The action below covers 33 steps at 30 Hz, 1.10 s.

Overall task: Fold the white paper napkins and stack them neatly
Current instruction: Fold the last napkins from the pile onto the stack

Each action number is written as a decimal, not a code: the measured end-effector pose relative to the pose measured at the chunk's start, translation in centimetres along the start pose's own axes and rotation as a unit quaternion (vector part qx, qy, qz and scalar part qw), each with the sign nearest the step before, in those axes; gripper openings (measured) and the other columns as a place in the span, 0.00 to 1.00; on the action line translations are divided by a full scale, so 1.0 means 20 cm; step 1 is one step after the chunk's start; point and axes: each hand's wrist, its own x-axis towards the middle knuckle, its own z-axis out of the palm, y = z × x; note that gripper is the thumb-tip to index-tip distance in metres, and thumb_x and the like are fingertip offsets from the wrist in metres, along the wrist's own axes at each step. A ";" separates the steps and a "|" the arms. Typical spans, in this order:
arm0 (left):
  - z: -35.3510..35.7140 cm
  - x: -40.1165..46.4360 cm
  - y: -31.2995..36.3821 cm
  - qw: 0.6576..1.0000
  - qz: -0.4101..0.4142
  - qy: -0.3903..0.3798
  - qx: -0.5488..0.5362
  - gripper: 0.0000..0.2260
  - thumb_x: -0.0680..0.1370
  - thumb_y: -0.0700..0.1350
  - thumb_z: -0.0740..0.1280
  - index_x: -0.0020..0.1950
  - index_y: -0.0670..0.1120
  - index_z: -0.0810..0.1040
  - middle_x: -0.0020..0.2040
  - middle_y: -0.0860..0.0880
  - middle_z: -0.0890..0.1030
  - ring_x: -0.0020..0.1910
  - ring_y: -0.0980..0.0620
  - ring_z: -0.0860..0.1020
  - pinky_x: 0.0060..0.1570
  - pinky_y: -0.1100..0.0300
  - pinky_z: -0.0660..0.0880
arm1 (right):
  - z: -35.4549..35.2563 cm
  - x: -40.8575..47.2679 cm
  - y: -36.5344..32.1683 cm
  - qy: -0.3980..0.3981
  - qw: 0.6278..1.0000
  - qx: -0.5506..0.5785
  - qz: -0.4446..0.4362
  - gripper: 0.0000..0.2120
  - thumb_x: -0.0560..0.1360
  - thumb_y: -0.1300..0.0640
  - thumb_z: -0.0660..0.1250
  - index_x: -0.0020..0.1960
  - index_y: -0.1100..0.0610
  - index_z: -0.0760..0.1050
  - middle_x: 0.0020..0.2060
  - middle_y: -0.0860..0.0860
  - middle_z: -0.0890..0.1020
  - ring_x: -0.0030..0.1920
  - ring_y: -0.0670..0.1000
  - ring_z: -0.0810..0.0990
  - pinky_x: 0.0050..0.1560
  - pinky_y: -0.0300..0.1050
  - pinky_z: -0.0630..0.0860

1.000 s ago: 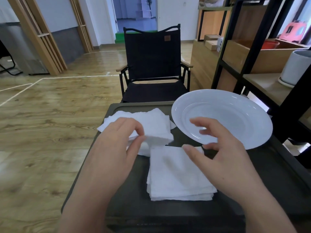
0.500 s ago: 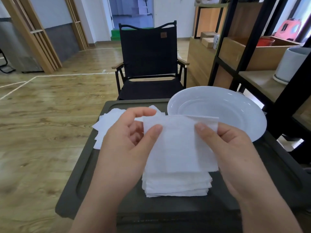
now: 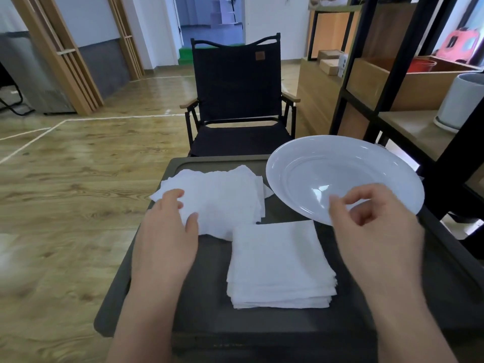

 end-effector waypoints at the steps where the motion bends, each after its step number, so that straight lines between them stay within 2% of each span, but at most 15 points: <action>1: 0.01 0.01 -0.04 0.999 0.026 -0.021 0.022 0.24 0.78 0.46 0.66 0.73 0.51 0.64 0.68 0.50 0.74 0.66 0.48 0.71 0.62 0.51 0.70 | -0.01 0.00 -0.01 0.028 0.999 0.036 -0.011 0.07 0.74 0.51 0.70 0.40 0.50 0.73 0.27 0.51 0.75 0.28 0.47 0.73 0.30 0.32 0.68; 2: 0.03 0.02 -0.06 0.997 0.051 -0.050 0.041 0.28 0.78 0.46 0.66 0.76 0.51 0.60 0.72 0.50 0.70 0.70 0.48 0.66 0.66 0.51 0.67 | -0.02 0.00 -0.01 0.042 0.997 0.063 -0.017 0.08 0.74 0.52 0.70 0.39 0.50 0.73 0.26 0.51 0.74 0.28 0.46 0.73 0.29 0.30 0.69; 4: 0.06 0.01 -0.07 0.992 0.066 -0.096 0.057 0.29 0.79 0.47 0.64 0.78 0.54 0.56 0.73 0.51 0.68 0.72 0.49 0.65 0.68 0.52 0.65 | 0.00 0.00 0.00 0.043 0.995 0.086 -0.018 0.08 0.74 0.53 0.70 0.38 0.50 0.72 0.26 0.49 0.74 0.27 0.44 0.72 0.30 0.26 0.69; 10: 0.08 0.02 -0.07 0.992 0.071 -0.061 0.091 0.19 0.78 0.50 0.64 0.69 0.51 0.69 0.66 0.51 0.70 0.61 0.49 0.67 0.57 0.56 0.69 | 0.03 0.00 0.01 0.023 0.994 0.108 -0.020 0.08 0.73 0.52 0.70 0.38 0.49 0.73 0.28 0.44 0.76 0.27 0.44 0.72 0.29 0.28 0.69; 13: 0.07 0.00 -0.06 0.993 0.065 -0.071 0.069 0.24 0.73 0.60 0.68 0.66 0.56 0.69 0.63 0.55 0.69 0.61 0.52 0.65 0.55 0.57 0.69 | 0.03 0.00 0.01 0.023 0.993 0.113 -0.021 0.08 0.73 0.53 0.70 0.38 0.49 0.73 0.29 0.43 0.77 0.28 0.44 0.73 0.29 0.27 0.70; 15: 0.07 -0.01 -0.05 0.992 0.085 -0.078 0.046 0.24 0.70 0.62 0.70 0.63 0.59 0.69 0.60 0.59 0.67 0.58 0.56 0.63 0.51 0.60 0.67 | 0.03 0.01 0.01 0.023 0.993 0.114 -0.023 0.08 0.73 0.53 0.70 0.38 0.50 0.73 0.30 0.43 0.78 0.28 0.44 0.73 0.30 0.27 0.70; 18: 0.07 -0.02 -0.03 0.985 0.147 -0.083 0.047 0.13 0.72 0.58 0.69 0.53 0.59 0.71 0.53 0.62 0.69 0.52 0.59 0.63 0.48 0.63 0.67 | 0.03 0.01 0.01 0.022 0.992 0.118 -0.025 0.08 0.73 0.53 0.70 0.37 0.50 0.73 0.32 0.46 0.78 0.28 0.43 0.74 0.29 0.26 0.70; 21: 0.09 -0.01 -0.02 0.979 0.173 -0.082 0.069 0.04 0.75 0.53 0.66 0.49 0.58 0.76 0.48 0.60 0.73 0.51 0.57 0.67 0.48 0.63 0.68 | 0.03 0.01 0.01 0.018 0.993 0.118 -0.022 0.08 0.73 0.54 0.70 0.37 0.50 0.73 0.28 0.51 0.76 0.29 0.43 0.74 0.29 0.26 0.70; 24: 0.11 -0.01 -0.01 0.981 0.165 -0.069 0.076 0.03 0.78 0.50 0.64 0.46 0.55 0.77 0.44 0.58 0.75 0.48 0.56 0.69 0.45 0.62 0.69 | 0.03 0.01 0.01 0.017 0.993 0.119 -0.020 0.08 0.73 0.53 0.70 0.37 0.50 0.73 0.30 0.50 0.77 0.29 0.42 0.74 0.30 0.25 0.70; 26: 0.11 0.00 -0.02 0.983 0.159 -0.067 0.065 0.04 0.78 0.50 0.64 0.45 0.54 0.77 0.43 0.58 0.75 0.48 0.56 0.70 0.45 0.62 0.70 | 0.03 0.01 0.02 0.017 0.992 0.121 -0.017 0.08 0.73 0.53 0.70 0.37 0.50 0.73 0.33 0.46 0.79 0.29 0.42 0.74 0.30 0.25 0.70; 29: 0.08 0.00 -0.03 0.989 0.134 -0.047 0.031 0.06 0.79 0.52 0.63 0.49 0.53 0.78 0.47 0.57 0.76 0.50 0.54 0.72 0.47 0.59 0.72 | 0.02 0.02 0.02 0.016 0.992 0.124 -0.016 0.09 0.73 0.53 0.70 0.37 0.50 0.73 0.33 0.44 0.79 0.28 0.42 0.74 0.30 0.25 0.70; 31: 0.07 0.00 -0.02 0.993 0.115 -0.012 0.036 0.10 0.78 0.51 0.64 0.59 0.53 0.75 0.56 0.55 0.75 0.56 0.53 0.71 0.52 0.58 0.72 | 0.02 0.01 0.02 0.017 0.992 0.127 -0.018 0.09 0.74 0.54 0.70 0.37 0.50 0.73 0.32 0.45 0.79 0.28 0.42 0.74 0.30 0.25 0.70; 33: 0.09 0.01 -0.03 0.994 0.097 -0.013 0.058 0.21 0.78 0.49 0.65 0.71 0.53 0.67 0.67 0.53 0.71 0.65 0.51 0.67 0.59 0.56 0.68 | 0.02 0.01 0.02 0.018 0.992 0.126 -0.019 0.09 0.74 0.54 0.70 0.37 0.50 0.73 0.31 0.48 0.78 0.28 0.42 0.74 0.30 0.25 0.70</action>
